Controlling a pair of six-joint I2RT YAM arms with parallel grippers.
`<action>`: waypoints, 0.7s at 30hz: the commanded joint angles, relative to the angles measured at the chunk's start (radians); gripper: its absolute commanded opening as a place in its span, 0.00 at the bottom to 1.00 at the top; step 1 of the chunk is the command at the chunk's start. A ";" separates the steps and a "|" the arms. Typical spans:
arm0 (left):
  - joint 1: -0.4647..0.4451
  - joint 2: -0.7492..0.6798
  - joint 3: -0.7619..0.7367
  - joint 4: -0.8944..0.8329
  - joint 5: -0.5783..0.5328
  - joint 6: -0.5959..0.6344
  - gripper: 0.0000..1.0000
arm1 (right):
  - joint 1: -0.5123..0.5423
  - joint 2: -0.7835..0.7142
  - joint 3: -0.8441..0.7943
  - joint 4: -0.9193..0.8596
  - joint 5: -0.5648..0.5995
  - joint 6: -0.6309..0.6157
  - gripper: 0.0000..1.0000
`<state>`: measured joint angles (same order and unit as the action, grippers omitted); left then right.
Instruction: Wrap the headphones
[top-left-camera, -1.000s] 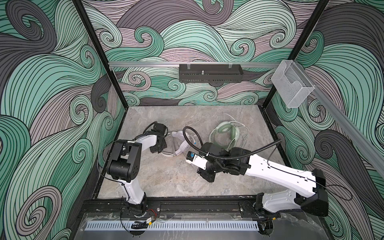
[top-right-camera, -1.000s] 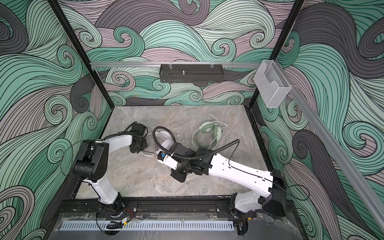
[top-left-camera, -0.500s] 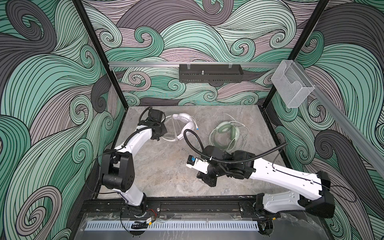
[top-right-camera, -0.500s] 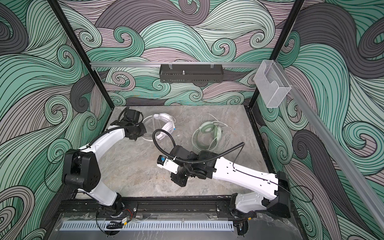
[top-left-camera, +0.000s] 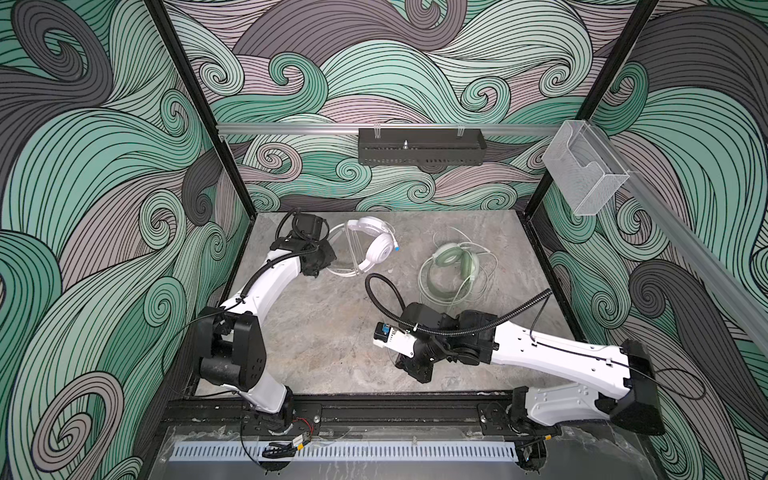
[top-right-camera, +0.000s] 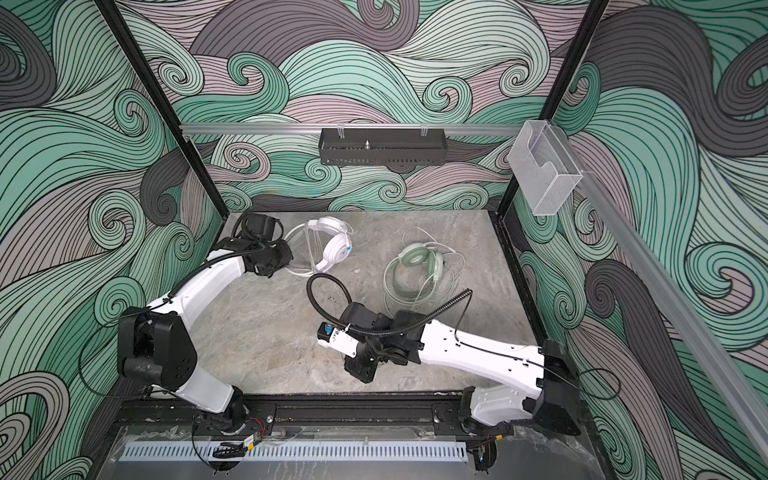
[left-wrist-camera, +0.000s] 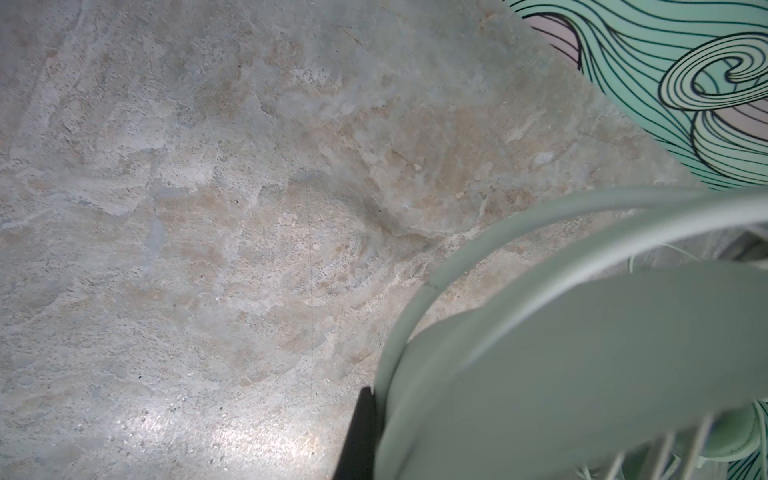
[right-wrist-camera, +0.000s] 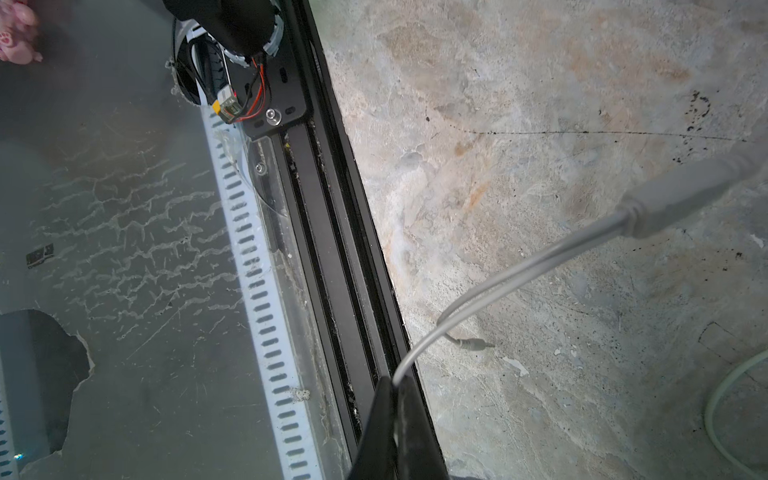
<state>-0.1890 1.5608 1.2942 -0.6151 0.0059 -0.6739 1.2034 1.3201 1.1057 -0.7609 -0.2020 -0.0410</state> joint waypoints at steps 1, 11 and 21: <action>0.014 -0.061 0.074 0.088 0.019 -0.066 0.00 | 0.018 0.001 -0.015 0.001 -0.059 0.006 0.00; 0.005 -0.082 0.088 0.053 0.002 -0.037 0.00 | 0.023 0.015 0.087 -0.029 -0.074 -0.037 0.00; -0.087 -0.092 0.031 0.050 -0.151 0.086 0.00 | 0.027 0.105 0.568 -0.211 -0.037 -0.088 0.00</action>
<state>-0.2535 1.5108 1.3243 -0.6220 -0.0792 -0.6033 1.2224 1.3952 1.5806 -0.8875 -0.2157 -0.1009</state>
